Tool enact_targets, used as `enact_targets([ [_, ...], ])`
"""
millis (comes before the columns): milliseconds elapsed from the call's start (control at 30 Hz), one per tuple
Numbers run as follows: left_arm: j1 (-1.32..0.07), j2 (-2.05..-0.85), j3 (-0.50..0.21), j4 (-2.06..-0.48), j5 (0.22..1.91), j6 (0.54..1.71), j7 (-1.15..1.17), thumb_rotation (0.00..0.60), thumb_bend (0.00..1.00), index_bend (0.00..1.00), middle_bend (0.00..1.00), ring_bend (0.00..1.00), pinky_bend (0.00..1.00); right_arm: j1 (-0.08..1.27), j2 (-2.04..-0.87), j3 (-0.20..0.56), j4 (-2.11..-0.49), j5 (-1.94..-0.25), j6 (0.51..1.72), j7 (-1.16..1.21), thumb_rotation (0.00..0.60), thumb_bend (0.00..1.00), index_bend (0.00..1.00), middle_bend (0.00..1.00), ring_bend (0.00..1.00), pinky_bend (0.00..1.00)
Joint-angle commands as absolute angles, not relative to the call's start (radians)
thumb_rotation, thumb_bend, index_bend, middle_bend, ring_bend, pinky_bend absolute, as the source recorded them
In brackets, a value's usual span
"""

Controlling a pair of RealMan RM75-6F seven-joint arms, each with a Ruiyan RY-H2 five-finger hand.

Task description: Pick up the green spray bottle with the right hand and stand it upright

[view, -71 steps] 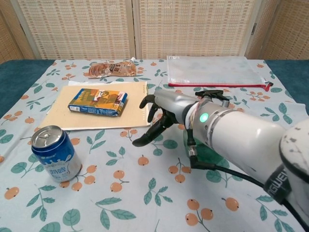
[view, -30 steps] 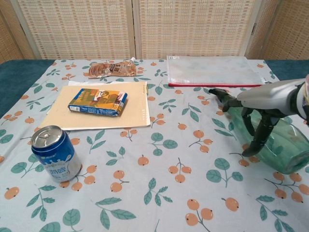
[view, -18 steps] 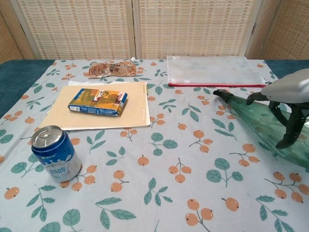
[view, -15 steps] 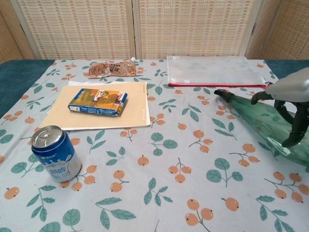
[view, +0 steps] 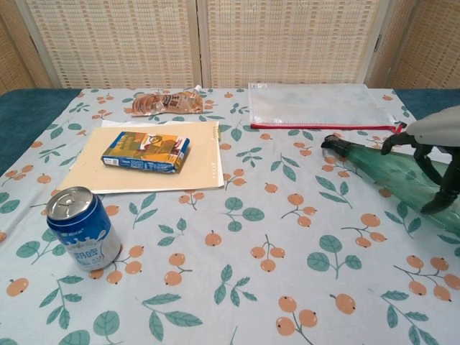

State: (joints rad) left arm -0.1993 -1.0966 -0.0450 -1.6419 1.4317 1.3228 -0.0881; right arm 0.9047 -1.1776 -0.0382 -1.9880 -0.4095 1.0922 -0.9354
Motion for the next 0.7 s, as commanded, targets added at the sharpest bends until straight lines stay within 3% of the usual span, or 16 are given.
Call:
enact_targets([
  [33,-0.199,-1.097,-0.046,-1.643,1.431,1.323,-0.087,0.6,0.25,0.0,0.0,0.0,0.0,0.873,-1.167,0.055,-2.062,-0.57,1.095,-0.784,0.6,0.0,0.16,0.54,0.13,0.0],
  [200,-0.198,-1.095,-0.046,-1.643,1.433,1.325,-0.096,0.6,0.25,0.0,0.0,0.0,0.0,0.901,-1.212,0.176,-2.143,-0.539,1.25,-0.766,0.6,0.0,0.24,0.54,0.14,0.0],
  [300,-0.198,-1.095,-0.046,-1.643,1.434,1.325,-0.099,0.6,0.25,0.0,0.0,0.0,0.0,0.914,-1.227,0.193,-2.148,-0.504,1.286,-0.789,0.6,0.0,0.29,0.52,0.17,0.03],
  [400,-0.197,-1.092,-0.042,-1.642,1.447,1.328,-0.117,0.6,0.25,0.0,0.0,0.0,0.0,0.984,-1.297,0.321,-2.132,-0.222,1.436,-0.852,0.6,0.0,0.33,0.48,0.2,0.12],
  [467,-0.198,-1.089,-0.038,-1.638,1.459,1.328,-0.132,0.6,0.25,0.0,0.0,0.0,0.0,1.065,-1.355,0.412,-2.083,-0.024,1.561,-0.937,0.6,0.0,0.33,0.47,0.2,0.14],
  [633,-0.198,-1.081,-0.035,-1.634,1.474,1.33,-0.176,0.6,0.25,0.0,0.0,0.0,0.0,1.179,-1.489,0.485,-1.904,0.136,1.812,-1.064,0.6,0.0,0.33,0.47,0.2,0.16],
  [700,-0.197,-1.078,-0.033,-1.631,1.478,1.33,-0.196,0.6,0.25,0.0,0.0,0.0,0.0,1.187,-1.529,0.497,-1.836,0.154,1.855,-1.072,0.6,0.0,0.33,0.47,0.2,0.16],
])
